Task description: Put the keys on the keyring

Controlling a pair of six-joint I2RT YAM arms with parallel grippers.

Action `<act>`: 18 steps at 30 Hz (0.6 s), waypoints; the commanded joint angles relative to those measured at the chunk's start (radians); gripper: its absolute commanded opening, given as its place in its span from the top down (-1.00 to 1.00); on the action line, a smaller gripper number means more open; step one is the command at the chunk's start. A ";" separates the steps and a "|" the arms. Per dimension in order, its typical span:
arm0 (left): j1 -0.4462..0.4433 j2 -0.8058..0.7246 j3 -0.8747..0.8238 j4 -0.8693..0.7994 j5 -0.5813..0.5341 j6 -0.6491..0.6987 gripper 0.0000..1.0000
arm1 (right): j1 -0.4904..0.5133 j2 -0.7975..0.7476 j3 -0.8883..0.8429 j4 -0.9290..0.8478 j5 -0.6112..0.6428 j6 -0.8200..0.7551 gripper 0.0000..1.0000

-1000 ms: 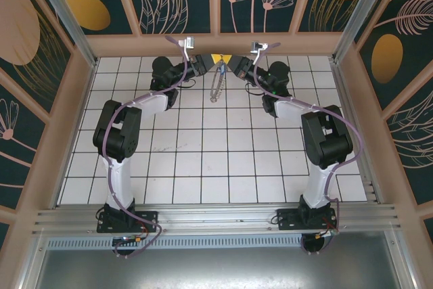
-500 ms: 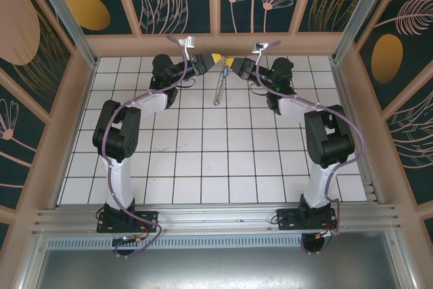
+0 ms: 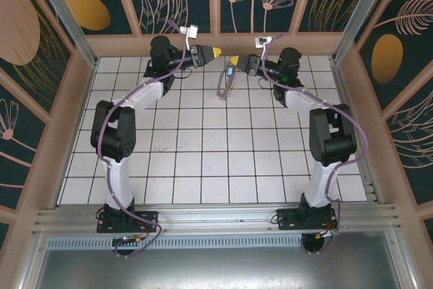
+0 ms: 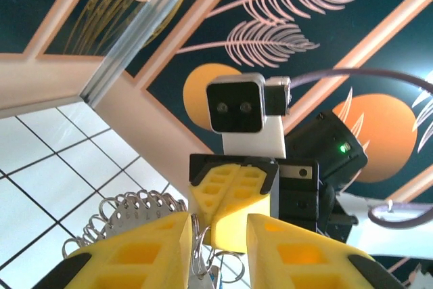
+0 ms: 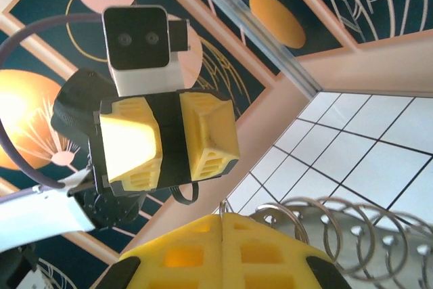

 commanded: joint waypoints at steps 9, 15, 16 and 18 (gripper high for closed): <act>-0.001 0.031 0.051 -0.132 0.096 0.101 0.49 | 0.003 0.052 0.074 0.046 -0.124 0.015 1.00; -0.004 0.036 0.044 -0.134 0.108 0.102 0.50 | 0.012 0.055 0.088 0.042 -0.131 0.016 1.00; -0.003 0.037 0.041 -0.134 0.110 0.101 0.50 | 0.012 0.057 0.091 0.039 -0.131 0.013 1.00; -0.005 0.037 0.039 -0.134 0.113 0.102 0.50 | 0.014 0.059 0.095 0.038 -0.131 0.015 1.00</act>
